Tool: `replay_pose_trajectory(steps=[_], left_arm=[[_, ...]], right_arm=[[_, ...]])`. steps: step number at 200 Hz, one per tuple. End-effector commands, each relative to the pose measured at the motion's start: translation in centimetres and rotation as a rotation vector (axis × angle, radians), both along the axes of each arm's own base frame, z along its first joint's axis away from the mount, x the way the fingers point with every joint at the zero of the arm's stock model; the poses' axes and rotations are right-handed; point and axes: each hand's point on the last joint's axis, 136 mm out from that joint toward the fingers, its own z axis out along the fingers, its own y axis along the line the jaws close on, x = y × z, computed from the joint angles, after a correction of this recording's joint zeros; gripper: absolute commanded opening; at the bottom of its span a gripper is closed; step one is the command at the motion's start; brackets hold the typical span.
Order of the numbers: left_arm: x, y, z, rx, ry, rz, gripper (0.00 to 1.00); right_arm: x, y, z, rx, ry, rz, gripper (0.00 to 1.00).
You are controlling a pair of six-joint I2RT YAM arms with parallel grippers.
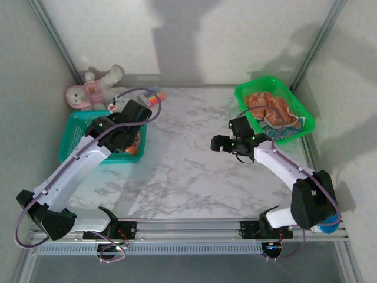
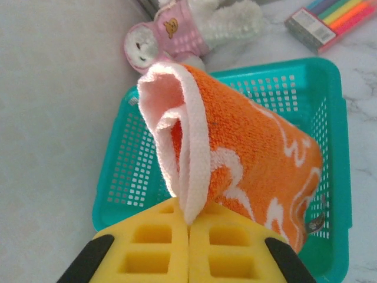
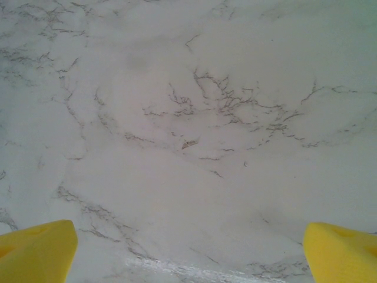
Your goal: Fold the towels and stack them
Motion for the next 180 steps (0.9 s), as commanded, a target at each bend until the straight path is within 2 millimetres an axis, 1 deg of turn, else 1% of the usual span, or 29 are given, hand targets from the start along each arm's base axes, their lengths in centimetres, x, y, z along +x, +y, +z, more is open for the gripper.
replay_pose_trajectory(steps=[1, 26, 78, 105, 121, 154, 180], left_arm=[[0.3, -0.3, 0.2, -0.051, -0.042, -0.018, 0.00], [0.8, -0.9, -0.8, -0.073, -0.030, -0.039, 0.00], [2.2, -0.6, -2.6, -0.134, -0.014, -0.034, 0.00], [2.9, -0.9, -3.2, -0.199, -0.005, -0.026, 0.00], [3.2, -0.9, -4.0, -0.219, 0.015, -0.024, 0.00], [3.5, 0.3, -5.8, -0.264, 0.057, 0.005, 0.00], [3.8, 1.3, -6.5, -0.279, 0.066, 0.008, 0.00]], right_arm=[[0.2, 0.0, -0.2, -0.004, -0.001, 0.006, 0.99], [0.2, 0.0, -0.4, -0.006, 0.005, 0.007, 0.99], [0.2, 0.1, -0.8, -0.006, 0.015, 0.009, 0.99], [0.2, 0.1, -1.0, -0.008, 0.019, 0.009, 0.99], [0.3, 0.1, -1.1, -0.009, 0.021, 0.008, 0.99], [0.4, 0.2, -1.5, -0.011, 0.032, 0.009, 0.99], [0.5, 0.3, -1.7, -0.009, 0.036, 0.013, 0.99]])
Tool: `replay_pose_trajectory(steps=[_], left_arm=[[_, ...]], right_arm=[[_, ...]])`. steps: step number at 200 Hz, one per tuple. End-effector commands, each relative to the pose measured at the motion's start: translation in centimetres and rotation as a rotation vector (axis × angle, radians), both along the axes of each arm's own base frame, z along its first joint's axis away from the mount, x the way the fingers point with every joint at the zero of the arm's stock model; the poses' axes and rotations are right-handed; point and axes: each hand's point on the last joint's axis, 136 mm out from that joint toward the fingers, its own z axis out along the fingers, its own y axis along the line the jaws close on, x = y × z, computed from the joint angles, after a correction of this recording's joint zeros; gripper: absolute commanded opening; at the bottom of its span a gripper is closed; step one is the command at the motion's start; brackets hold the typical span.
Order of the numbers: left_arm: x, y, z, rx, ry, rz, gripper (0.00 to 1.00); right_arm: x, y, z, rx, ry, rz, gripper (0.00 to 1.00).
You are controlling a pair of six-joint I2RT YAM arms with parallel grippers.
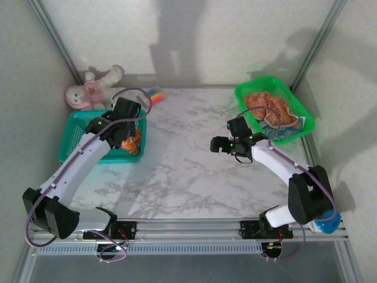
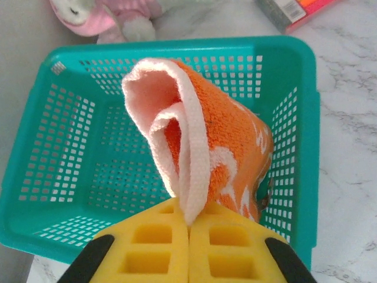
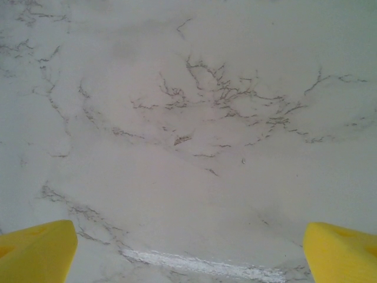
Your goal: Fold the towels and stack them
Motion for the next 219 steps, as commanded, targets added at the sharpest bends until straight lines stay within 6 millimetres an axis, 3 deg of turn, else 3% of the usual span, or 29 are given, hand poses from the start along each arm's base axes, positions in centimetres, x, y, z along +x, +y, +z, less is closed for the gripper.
replay_pose_trajectory(steps=[1, 73, 121, 219], left_arm=[[0.5, 0.3, -0.7, -0.033, 0.004, -0.012, 0.00], [1.2, 4.1, -2.8, 0.039, 0.051, 0.017, 0.00], [2.7, 5.0, -2.7, 0.037, 0.027, -0.011, 0.00], [4.4, 8.5, -7.3, 0.035, 0.098, 0.051, 0.00]], right_arm=[[0.4, 0.2, 0.0, 0.008, -0.005, 0.010, 0.99], [0.4, 0.5, -0.2, 0.027, 0.004, 0.009, 0.99], [0.4, 1.0, -0.7, 0.046, 0.021, 0.015, 0.99], [0.2, 1.3, -0.8, 0.067, 0.029, 0.016, 0.99]])
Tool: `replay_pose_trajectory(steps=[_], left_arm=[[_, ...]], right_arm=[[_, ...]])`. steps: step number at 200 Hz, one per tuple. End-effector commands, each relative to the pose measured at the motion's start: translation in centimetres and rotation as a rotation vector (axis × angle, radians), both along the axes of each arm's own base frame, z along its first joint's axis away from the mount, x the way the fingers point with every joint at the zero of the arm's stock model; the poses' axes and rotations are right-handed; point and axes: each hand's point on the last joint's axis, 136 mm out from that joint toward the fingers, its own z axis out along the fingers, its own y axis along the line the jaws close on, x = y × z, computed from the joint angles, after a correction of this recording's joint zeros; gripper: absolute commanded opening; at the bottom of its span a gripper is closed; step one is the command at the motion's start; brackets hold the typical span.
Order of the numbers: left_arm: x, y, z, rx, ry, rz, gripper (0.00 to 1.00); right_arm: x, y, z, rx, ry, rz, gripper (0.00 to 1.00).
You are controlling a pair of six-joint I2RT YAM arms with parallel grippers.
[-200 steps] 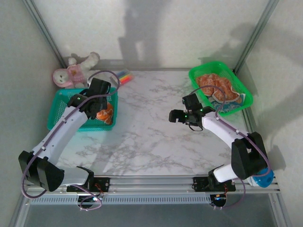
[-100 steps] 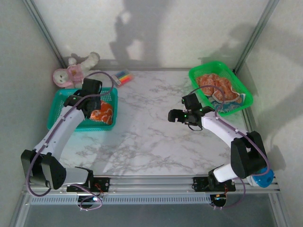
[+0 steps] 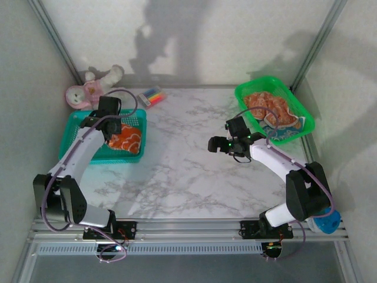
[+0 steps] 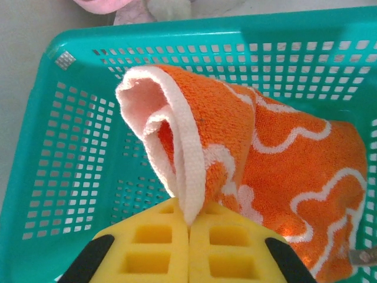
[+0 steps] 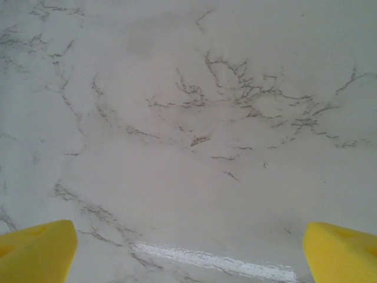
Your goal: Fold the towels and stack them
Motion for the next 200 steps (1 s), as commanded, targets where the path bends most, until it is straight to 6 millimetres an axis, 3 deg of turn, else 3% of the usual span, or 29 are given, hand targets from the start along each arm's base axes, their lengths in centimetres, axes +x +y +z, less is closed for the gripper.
replay_pose_trajectory(steps=[1, 68, 87, 103, 117, 134, 148, 200], left_arm=[[0.5, 0.8, -1.3, -0.017, 0.008, 0.013, 0.00], [0.7, 2.3, -4.4, -0.011, 0.078, 0.063, 0.03], [0.6, 3.4, -4.7, 0.026, 0.092, 0.105, 0.23], [0.5, 4.6, -4.8, 0.065, 0.103, 0.146, 0.25], [0.6, 5.5, -4.6, 0.095, 0.104, 0.183, 0.48], [0.7, 6.5, -4.2, 0.145, 0.104, 0.230, 0.51], [0.7, 7.3, -3.5, 0.173, 0.094, 0.269, 0.66], [1.0, 4.6, -2.6, -0.043, 0.015, 0.247, 0.71]], right_arm=[[-0.1, 0.1, -0.3, 0.019, 0.016, -0.008, 0.99], [-0.1, 0.3, -0.6, 0.028, 0.024, -0.009, 0.99], [0.0, 0.3, -0.7, 0.029, 0.026, -0.009, 0.99], [-0.1, 0.3, -0.6, 0.028, 0.022, -0.010, 0.99], [0.0, 0.3, -0.5, 0.029, 0.021, -0.010, 0.99], [0.0, 0.3, -0.4, 0.029, 0.019, -0.011, 0.99], [0.0, 0.2, -0.4, 0.027, 0.016, -0.011, 0.99], [0.0, 0.1, -0.4, 0.023, 0.014, -0.015, 0.99]])
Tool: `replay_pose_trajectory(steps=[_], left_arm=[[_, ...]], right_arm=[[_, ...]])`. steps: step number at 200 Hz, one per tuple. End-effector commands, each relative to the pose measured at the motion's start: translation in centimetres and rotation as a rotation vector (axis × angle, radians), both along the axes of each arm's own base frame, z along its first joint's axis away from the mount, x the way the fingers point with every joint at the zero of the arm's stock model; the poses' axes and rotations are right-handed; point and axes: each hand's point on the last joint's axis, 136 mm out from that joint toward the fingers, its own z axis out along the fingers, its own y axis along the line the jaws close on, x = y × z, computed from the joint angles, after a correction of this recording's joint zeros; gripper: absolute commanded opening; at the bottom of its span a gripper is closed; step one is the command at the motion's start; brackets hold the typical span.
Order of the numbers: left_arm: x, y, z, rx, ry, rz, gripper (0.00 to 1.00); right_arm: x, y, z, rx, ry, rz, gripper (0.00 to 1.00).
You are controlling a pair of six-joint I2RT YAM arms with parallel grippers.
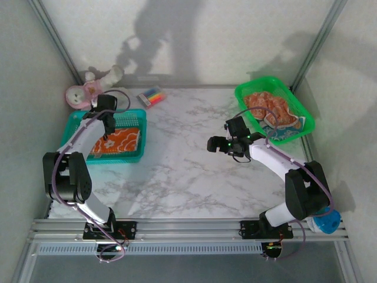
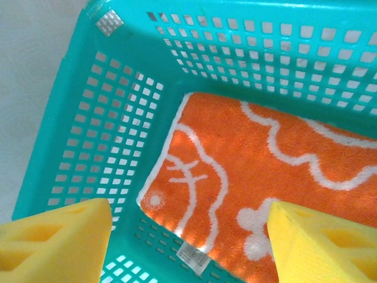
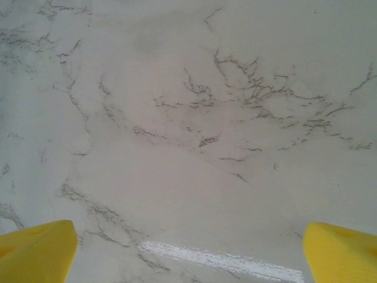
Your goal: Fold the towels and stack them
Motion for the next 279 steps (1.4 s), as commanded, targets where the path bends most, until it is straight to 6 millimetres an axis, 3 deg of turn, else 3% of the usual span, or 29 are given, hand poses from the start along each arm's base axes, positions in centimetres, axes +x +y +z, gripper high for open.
replay_pose_trajectory(steps=[1, 44, 82, 121, 142, 179, 211, 249, 279], left_arm=[[-0.5, -0.9, 1.2, -0.112, -0.066, 0.027, 0.71], [-1.0, -5.4, 1.1, -0.414, -0.196, -0.014, 0.68], [-2.0, -6.7, 4.3, -0.536, -0.360, -0.013, 0.69], [-4.1, -7.5, 8.9, -0.604, -0.537, -0.039, 0.99], [-5.1, -8.3, 9.9, -0.655, -0.579, -0.046, 1.00], [-6.0, -9.9, 9.7, -0.748, -0.628, -0.040, 1.00], [-6.1, -13.1, 9.7, -0.814, -0.657, -0.091, 0.99], [-5.8, -17.8, 8.6, -0.884, -0.616, -0.187, 1.00], [-5.9, -20.6, 8.4, -0.912, -0.576, -0.244, 1.00]], right_arm=[[0.0, -0.3, -0.2, 0.002, 0.005, -0.020, 0.99], [0.2, -0.4, 0.2, 0.002, -0.006, -0.025, 0.99], [0.4, -0.5, 1.0, 0.000, -0.031, -0.028, 0.99], [0.6, -0.8, 1.9, -0.003, -0.066, -0.042, 0.99], [0.9, -1.1, 2.5, -0.011, -0.085, -0.054, 0.99], [2.3, -2.3, 4.8, -0.043, -0.133, -0.111, 0.99], [4.7, -5.0, 8.0, -0.095, -0.183, -0.205, 0.99], [8.7, -10.9, 10.4, -0.165, -0.190, -0.387, 0.99], [12.5, -15.4, 11.0, -0.190, -0.180, -0.507, 0.86]])
